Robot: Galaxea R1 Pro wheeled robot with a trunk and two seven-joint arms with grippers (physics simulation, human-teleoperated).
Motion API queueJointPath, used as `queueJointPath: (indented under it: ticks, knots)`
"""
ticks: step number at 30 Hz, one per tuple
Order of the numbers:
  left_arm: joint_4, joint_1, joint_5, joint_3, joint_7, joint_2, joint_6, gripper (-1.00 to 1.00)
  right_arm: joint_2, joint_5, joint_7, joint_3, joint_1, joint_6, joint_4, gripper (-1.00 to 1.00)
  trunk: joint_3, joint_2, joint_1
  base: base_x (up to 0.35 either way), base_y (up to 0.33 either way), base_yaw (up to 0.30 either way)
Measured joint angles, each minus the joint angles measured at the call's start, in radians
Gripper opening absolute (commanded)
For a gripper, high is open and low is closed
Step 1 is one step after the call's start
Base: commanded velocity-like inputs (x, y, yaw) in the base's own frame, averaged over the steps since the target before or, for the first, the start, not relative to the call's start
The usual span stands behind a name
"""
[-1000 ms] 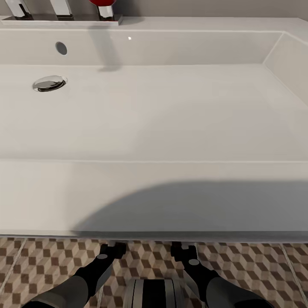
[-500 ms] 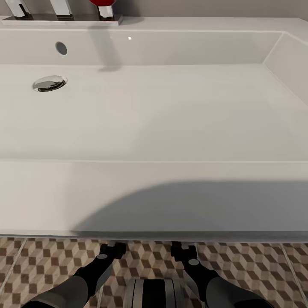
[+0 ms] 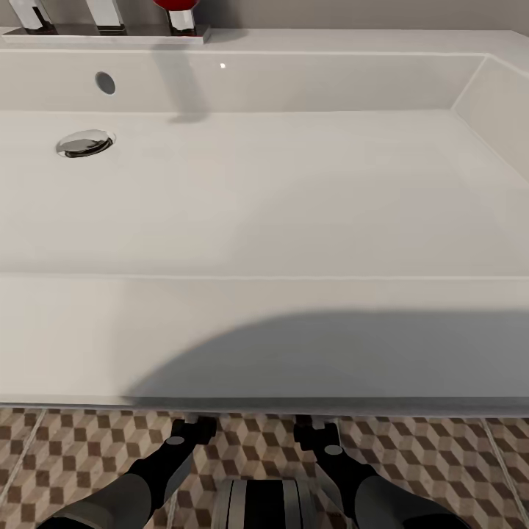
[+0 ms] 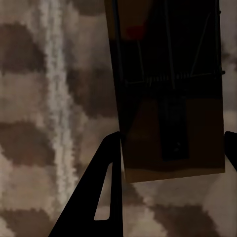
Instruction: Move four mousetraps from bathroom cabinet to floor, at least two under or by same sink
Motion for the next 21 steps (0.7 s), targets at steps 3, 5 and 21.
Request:
queueJointPath:
  ticks: [3,5,21]
  knots:
    - [0.0,0.0,0.0,0.0,0.0,0.0,0.0,-1.0,-0.001,-0.001,0.0,-0.001,0.0,0.001,0.0,-1.0,0.0,0.0,0.0,0.0,0.0,0.0]
    - [0.0,0.0,0.0,0.0,0.0,0.0,0.0,-1.0,-0.001,-0.001,0.0,-0.002,0.0,0.001,0.0,-1.0,0.0,0.0,0.0,0.0,0.0,0.0]
    - [0.0,0.0,0.0,0.0,0.0,0.0,0.0,-1.0,-0.001,-0.001,0.002,-0.003,0.0,-0.004,0.0,-1.0,0.0,0.0,0.0,0.0,0.0,0.0]
